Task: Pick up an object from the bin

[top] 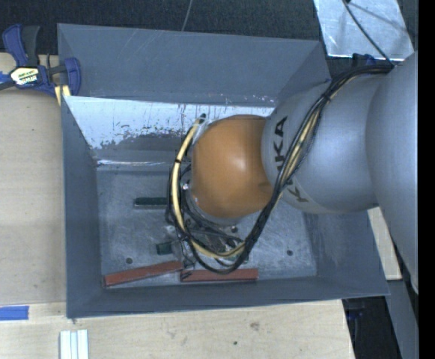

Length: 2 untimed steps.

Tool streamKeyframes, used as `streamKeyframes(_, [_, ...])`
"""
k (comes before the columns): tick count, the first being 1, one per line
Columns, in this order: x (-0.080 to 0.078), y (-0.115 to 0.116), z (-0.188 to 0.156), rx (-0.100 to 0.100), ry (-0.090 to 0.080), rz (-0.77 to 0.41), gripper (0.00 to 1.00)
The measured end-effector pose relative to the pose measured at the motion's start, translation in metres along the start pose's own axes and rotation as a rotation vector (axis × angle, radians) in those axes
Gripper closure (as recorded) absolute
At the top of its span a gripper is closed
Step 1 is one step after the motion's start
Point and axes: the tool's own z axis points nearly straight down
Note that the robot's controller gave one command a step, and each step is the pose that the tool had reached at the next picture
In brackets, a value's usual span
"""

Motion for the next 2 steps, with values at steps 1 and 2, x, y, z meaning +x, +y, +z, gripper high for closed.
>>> streamKeyframes(1, [-0.028,-0.006,-0.039,0.002,-0.015,0.024,1.00])
streamKeyframes(2, [-0.015,0.009,-0.091,0.000,-0.001,0.032,1.00])
